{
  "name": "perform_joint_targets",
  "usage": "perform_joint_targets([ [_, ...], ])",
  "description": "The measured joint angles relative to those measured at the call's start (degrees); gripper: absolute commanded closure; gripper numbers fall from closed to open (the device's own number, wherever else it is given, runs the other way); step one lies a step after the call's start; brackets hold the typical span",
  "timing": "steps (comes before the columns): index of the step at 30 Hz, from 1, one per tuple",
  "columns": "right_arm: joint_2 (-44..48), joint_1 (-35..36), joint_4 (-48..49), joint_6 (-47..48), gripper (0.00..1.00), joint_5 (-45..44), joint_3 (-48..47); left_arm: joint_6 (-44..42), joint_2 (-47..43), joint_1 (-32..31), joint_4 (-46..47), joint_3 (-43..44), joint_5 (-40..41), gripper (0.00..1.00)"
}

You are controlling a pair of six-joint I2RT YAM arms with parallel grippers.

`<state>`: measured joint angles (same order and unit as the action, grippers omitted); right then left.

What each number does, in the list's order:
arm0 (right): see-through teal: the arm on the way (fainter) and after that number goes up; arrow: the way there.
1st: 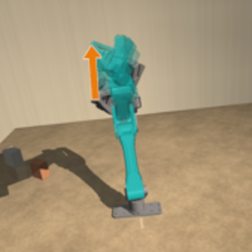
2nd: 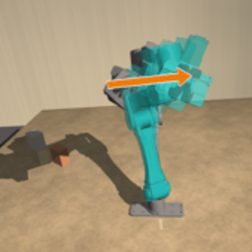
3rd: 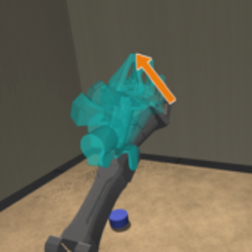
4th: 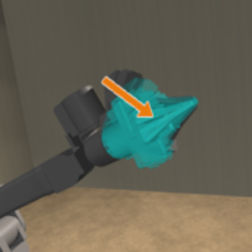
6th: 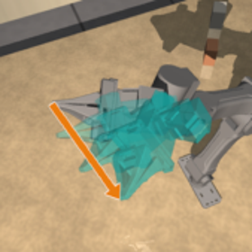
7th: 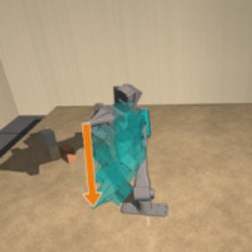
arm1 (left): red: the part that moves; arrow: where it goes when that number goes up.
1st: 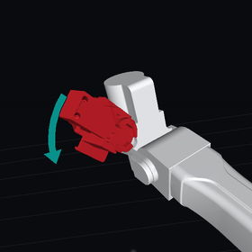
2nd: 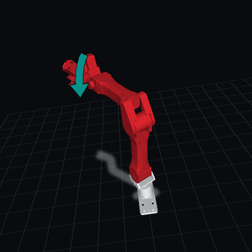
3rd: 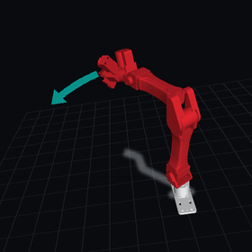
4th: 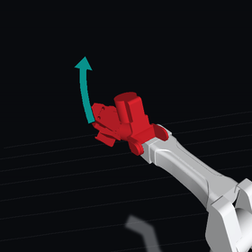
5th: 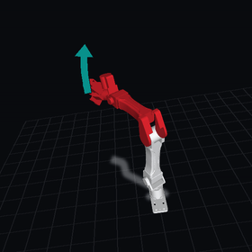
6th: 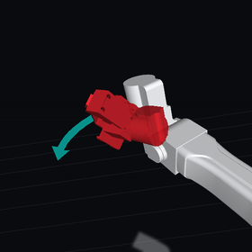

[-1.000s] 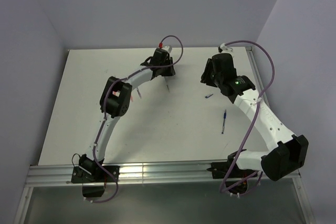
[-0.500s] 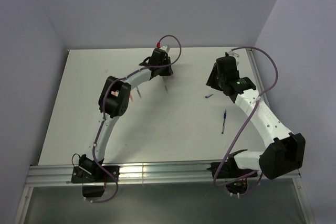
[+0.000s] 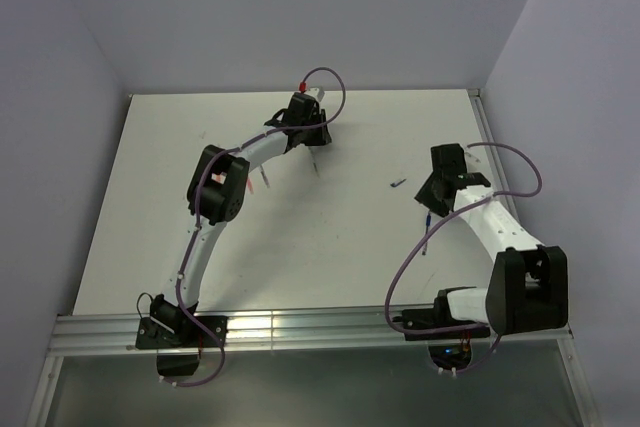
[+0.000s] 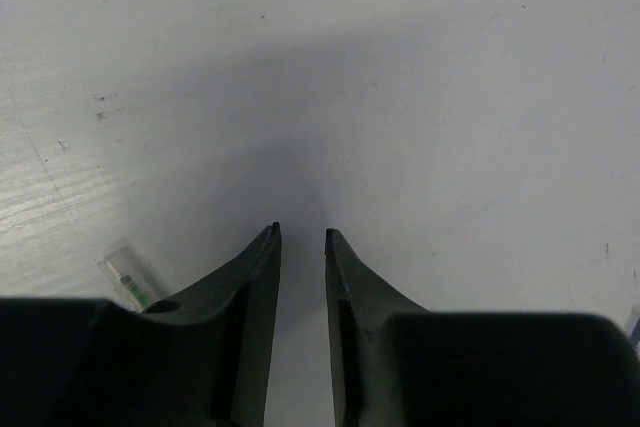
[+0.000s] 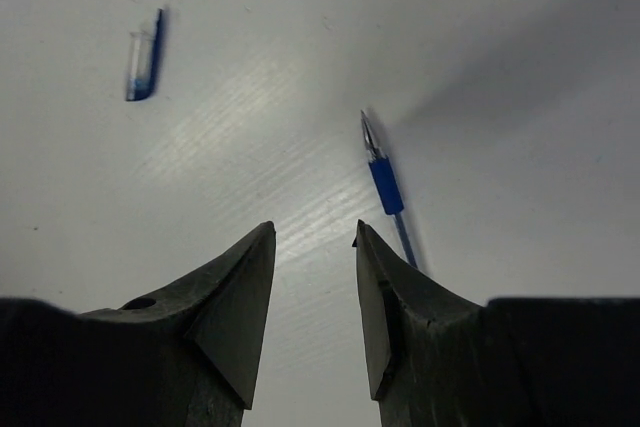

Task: Insert the pens into the pen caps
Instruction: Pick up the pen from the center of the board.

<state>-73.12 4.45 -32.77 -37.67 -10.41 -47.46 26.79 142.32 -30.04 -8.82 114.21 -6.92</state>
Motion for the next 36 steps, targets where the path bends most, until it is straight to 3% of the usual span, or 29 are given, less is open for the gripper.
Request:
perform_joint_targets([
  [12,-4.13,-3.17,3.06,-2.95,0.51,0.42,6.56,1.25,0.0,0.24,-0.2,0.0,-4.07,0.7],
  [24,-7.82,-3.63,5.57,-2.89,0.52,-0.35,7.04,1.84,0.0,0.85,-0.44,0.0,-5.95,0.69],
  [30,-9.01,-3.63,6.25,-2.64,0.59,-0.74,6.97,1.97,0.0,0.85,-0.5,0.0,-6.45,0.69],
  [36,-9.79,-3.74,6.62,-2.03,0.78,-0.98,6.6,2.01,0.0,0.94,-0.5,0.0,-7.08,0.69],
])
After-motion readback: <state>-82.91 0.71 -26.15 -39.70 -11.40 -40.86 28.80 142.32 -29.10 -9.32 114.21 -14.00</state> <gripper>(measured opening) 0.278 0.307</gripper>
